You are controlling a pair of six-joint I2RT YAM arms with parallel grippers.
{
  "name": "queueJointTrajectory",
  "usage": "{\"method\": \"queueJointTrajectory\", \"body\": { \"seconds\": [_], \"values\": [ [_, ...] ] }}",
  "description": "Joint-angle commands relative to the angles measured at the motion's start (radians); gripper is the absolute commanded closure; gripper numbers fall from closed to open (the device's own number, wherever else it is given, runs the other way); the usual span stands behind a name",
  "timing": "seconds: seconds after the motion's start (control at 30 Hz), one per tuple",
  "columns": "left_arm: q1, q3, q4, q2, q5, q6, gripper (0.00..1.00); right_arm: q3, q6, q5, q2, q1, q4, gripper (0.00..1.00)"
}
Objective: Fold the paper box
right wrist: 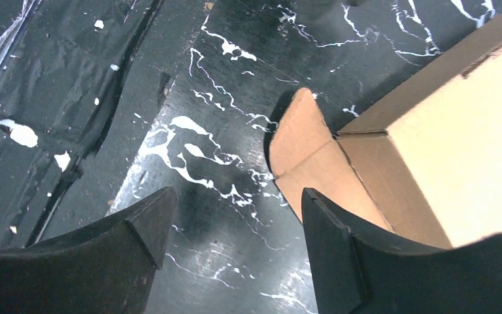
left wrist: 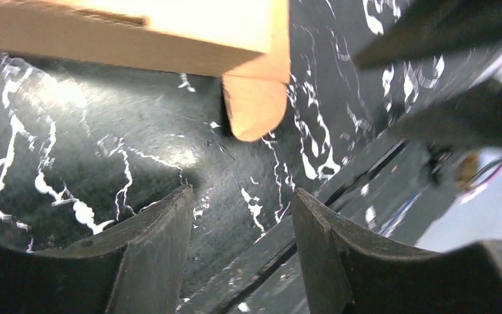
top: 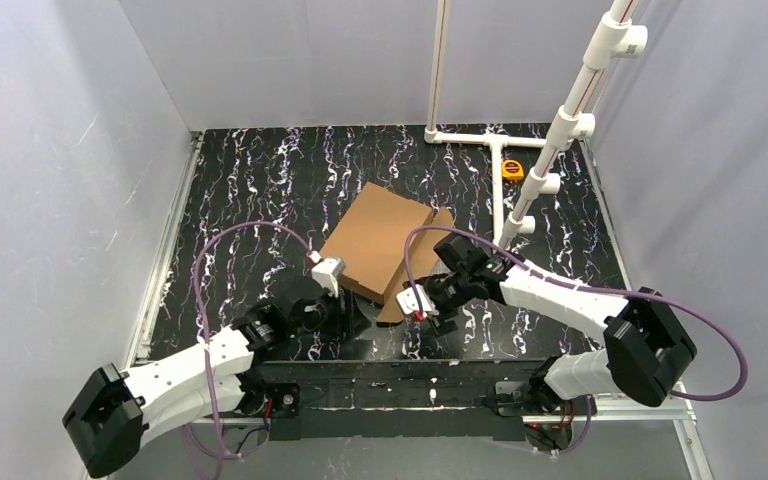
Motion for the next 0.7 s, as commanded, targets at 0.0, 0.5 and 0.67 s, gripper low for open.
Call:
{"method": "queueJointTrajectory", "body": {
  "seconds": [0.0, 0.5, 0.67],
  "values": [
    [-0.134, 0.044, 0.033, -0.036, -0.090, 0.419, 0.43, 0.101, -0.154, -0.029, -0.033, -0.032, -0.201, 0.22],
    [-0.546, 0.092, 0.159, 0.187, -0.441, 1.250, 0.37, 0.128, -0.154, -0.079, -0.085, -0.175, -0.243, 0.20],
    [-0.561, 0.099, 0.177, 0.323, -0.481, 1.229, 0.56, 0.129, -0.169, -0.082, -0.076, -0.199, -0.259, 0.20]
  ]
}}
